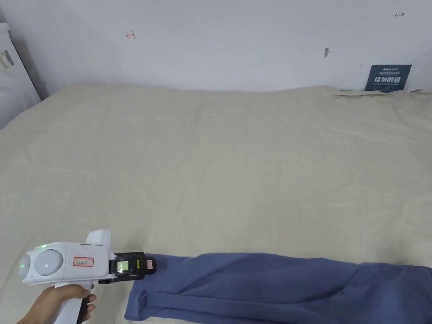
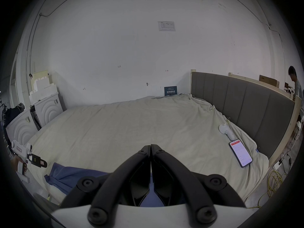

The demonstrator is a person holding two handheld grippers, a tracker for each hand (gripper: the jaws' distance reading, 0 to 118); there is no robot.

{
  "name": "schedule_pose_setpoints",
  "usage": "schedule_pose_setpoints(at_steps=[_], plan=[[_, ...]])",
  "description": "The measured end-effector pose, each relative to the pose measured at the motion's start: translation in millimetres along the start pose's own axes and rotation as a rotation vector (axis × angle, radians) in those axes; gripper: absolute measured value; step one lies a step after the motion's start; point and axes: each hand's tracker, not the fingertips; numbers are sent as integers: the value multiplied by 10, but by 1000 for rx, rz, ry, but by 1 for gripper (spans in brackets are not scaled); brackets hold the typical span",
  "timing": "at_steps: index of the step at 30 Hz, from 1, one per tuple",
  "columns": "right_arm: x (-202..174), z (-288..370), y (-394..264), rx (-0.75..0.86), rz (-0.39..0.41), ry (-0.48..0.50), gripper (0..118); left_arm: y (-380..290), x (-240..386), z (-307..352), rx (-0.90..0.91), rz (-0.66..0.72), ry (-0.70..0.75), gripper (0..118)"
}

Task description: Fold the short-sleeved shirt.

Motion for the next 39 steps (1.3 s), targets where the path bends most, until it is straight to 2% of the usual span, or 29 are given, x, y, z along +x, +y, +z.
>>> schedule_pose_setpoints(at_steps=[1, 8, 10, 14, 18, 19, 20, 21, 22, 29, 39], plan=[[-1, -11, -4, -3, -2, 0, 0, -4, -10, -29, -12, 2, 5, 95], [-30, -49, -40, -29, 1, 1, 0, -11, -237, -312, -53, 33, 33, 94], [-20, -60, -58, -33, 0, -2, 0, -31, -257, -352, -56, 35, 27, 90], [6, -82, -84, -46, -8, -1, 0, -53, -249, -428, -86, 36, 16, 72], [20, -82, -95, -52, -6, -4, 0, -43, -254, -432, -78, 35, 30, 68], [24, -80, -98, -52, -7, -3, 0, -34, -270, -418, -72, 41, 32, 63], [26, -81, -100, -53, -10, -2, 0, -30, -291, -422, -67, 45, 49, 48], [28, -84, -102, -53, -11, -2, 0, -29, -315, -433, -70, 50, 49, 25], [27, -80, -102, -54, -12, -2, 0, -36, -331, -444, -72, 57, 42, 12], [23, -81, -83, -53, -14, 7, 0, -58, -134, -389, -53, -15, 92, 1], [-29, -137, -16, -45, -12, 36, 0, 146, -124, 203, -20, -54, 144, 0]])
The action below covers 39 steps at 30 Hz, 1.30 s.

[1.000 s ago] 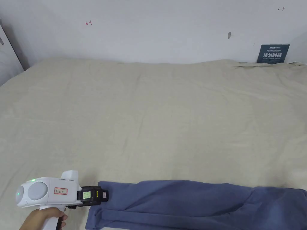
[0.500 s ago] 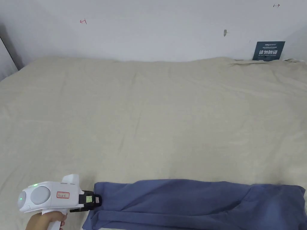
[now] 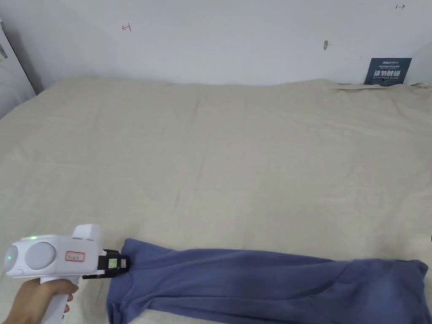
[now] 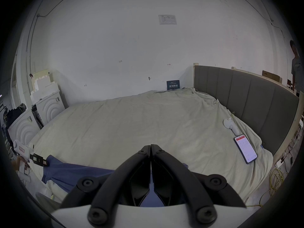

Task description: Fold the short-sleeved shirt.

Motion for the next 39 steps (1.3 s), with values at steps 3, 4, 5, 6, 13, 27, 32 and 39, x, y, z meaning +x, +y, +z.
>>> schedule_pose_setpoints(at_steps=[3, 4, 5, 6, 13, 27, 32, 39], plan=[[-14, -24, 9, 0, 4, 7, 0, 31, -192, 188, 12, 20, 49, 0], [-17, -32, 8, 1, 5, 12, 0, 36, -250, 250, 15, 21, 67, 0], [-27, -40, 8, 0, 6, 15, 0, 17, -225, 342, 12, 24, 86, 0], [-37, -47, 8, 0, 10, 18, 0, 13, -256, 394, 9, 33, 111, 0], [-72, -47, -8, -3, 10, 36, 0, 20, -96, 489, -37, 71, 183, 0], [117, 125, -25, 12, 0, 23, 0, 220, 1571, -146, -169, -182, -46, 0], [221, 190, -53, 16, -9, 7, 0, 138, 2015, -521, -198, -191, -103, 0], [316, 257, -92, 12, -16, -11, 0, -24, 2328, -1008, -254, -181, -98, 0]])
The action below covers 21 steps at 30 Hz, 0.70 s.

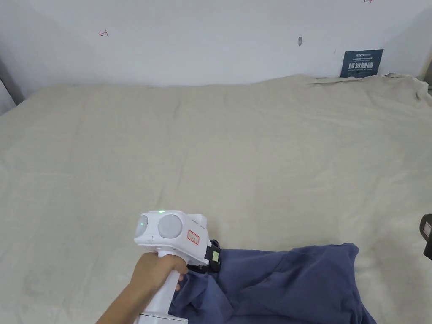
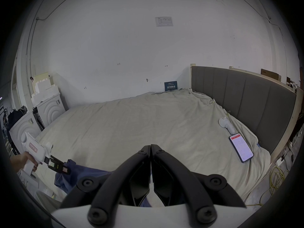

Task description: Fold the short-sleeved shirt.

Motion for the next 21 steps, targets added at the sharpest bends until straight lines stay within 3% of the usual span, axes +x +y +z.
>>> schedule_pose_setpoints(at_steps=[5, 7, 8, 10, 12, 21], plan=[[24, 13, -9, -1, -2, -6, 0, -47, 38, -150, -20, 17, 13, 1], [28, 16, -9, -1, -3, -5, 0, -58, 54, -135, -18, 9, 11, 11], [31, 18, -9, 0, -5, -6, 0, -65, 59, -121, -17, 6, 13, 23], [32, 18, -8, 1, -7, -5, 0, -88, 96, -40, 0, -19, -15, 76], [20, 22, -4, 2, -7, -5, 0, -117, 107, 62, 45, -39, -32, 118], [-24, 23, 10, 6, -8, 4, 0, -253, -195, 753, 341, -3, 10, 118]])
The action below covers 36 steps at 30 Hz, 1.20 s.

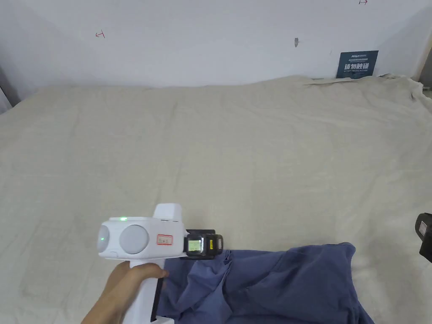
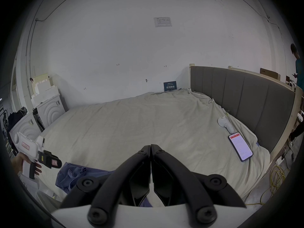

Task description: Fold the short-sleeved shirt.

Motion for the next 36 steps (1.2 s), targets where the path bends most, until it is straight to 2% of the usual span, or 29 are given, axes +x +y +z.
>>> schedule_pose_setpoints(at_steps=[5, 6, 7, 8, 9, 10, 11, 12, 19, 25, 30, 33, 36], plan=[[-13, 3, 21, 3, 2, 9, 0, -106, -248, 196, 145, -25, 139, 117], [-17, 5, 24, 4, 4, 9, 0, -160, -284, 208, 184, -47, 173, 111], [-23, 10, 29, 4, 6, 9, 0, -212, -315, 215, 212, -63, 193, 99], [-27, 14, 33, 5, 6, 10, 0, -264, -348, 192, 217, -82, 209, 81], [-28, 15, 36, 5, 5, 10, 0, -312, -374, 144, 213, -92, 229, 47], [-29, 16, 37, 5, 4, 10, 0, -361, -396, 90, 207, -100, 235, 22], [-29, 18, 39, 6, 3, 11, 0, -416, -417, 45, 197, -119, 251, 6], [-31, 21, 41, 6, 2, 11, 0, -458, -436, -3, 177, -121, 252, 0], [-10, 25, 17, -2, -1, 8, 0, -747, -508, -397, 91, -96, 255, 0], [47, 36, -9, -17, -7, -1, 0, -882, -311, -615, 50, -141, 215, 0], [91, 71, -10, -18, -13, -9, 0, -951, -114, -717, 32, -150, 151, 0], [112, 83, -9, -18, -16, -13, 0, -1015, 20, -700, 37, -128, 54, 0], [126, 90, -10, -19, -22, -16, 0, -1110, 207, -735, 25, -162, 36, 0]])
